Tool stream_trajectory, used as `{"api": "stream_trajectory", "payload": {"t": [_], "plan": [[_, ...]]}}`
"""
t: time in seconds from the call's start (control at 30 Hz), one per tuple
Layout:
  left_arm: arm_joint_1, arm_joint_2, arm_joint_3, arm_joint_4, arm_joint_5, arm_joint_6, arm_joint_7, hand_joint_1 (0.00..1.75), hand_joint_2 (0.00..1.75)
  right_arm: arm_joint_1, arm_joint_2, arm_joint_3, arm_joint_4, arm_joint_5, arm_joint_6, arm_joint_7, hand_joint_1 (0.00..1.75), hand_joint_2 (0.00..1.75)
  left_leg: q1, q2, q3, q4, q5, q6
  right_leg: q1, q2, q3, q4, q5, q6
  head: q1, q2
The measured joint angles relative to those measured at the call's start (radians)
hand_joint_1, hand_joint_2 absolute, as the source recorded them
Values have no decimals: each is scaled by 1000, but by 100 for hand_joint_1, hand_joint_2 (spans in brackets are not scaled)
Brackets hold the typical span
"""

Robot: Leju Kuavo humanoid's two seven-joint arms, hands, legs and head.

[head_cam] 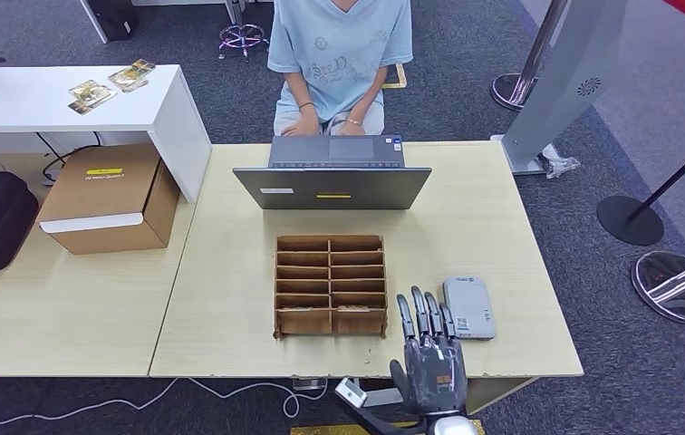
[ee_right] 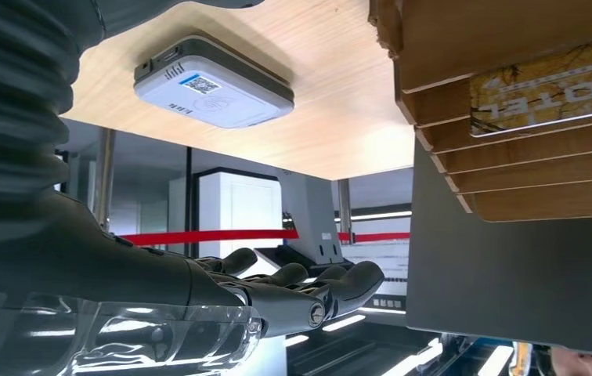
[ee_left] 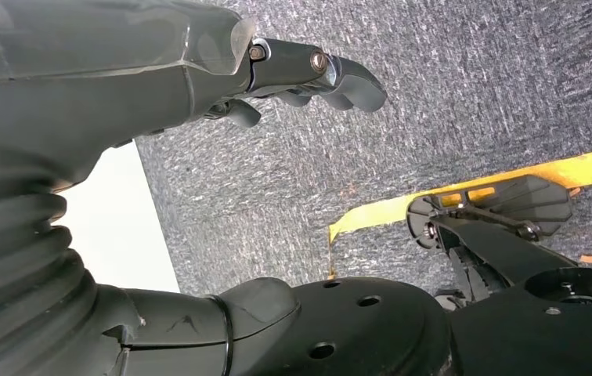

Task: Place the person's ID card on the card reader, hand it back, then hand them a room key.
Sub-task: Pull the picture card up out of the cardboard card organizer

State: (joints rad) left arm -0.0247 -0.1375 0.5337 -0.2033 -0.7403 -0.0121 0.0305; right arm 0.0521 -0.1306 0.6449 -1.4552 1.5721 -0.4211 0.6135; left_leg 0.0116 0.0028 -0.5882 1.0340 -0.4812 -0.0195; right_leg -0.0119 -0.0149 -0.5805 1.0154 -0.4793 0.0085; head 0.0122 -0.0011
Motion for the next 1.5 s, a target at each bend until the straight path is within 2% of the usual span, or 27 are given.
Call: {"api": "stream_trajectory", "payload": {"t": [0.2,0.73,1.0,1.5], "plan": [[0,-1,0,0,-4,0,0,0,175,-10,33,-8,12,0,23,-71,0,175,0,0,0,0,0,0,0,0,0,0,0,0,0,0],[-1,-2,0,0,-32,-11,-13,0,175,-35,84,-51,-21,0,70,-109,0,175,0,0,0,0,0,0,0,0,0,0,0,0,0,0],[-3,-1,0,0,-43,-23,-15,0,175,-35,118,-81,-28,0,105,-168,0,175,0,0,0,0,0,0,0,0,0,0,0,0,0,0],[-10,0,0,0,-56,-29,-15,0,175,-69,187,-97,33,0,143,-234,0,175,0,0,0,0,0,0,0,0,0,0,0,0,0,0]]}}
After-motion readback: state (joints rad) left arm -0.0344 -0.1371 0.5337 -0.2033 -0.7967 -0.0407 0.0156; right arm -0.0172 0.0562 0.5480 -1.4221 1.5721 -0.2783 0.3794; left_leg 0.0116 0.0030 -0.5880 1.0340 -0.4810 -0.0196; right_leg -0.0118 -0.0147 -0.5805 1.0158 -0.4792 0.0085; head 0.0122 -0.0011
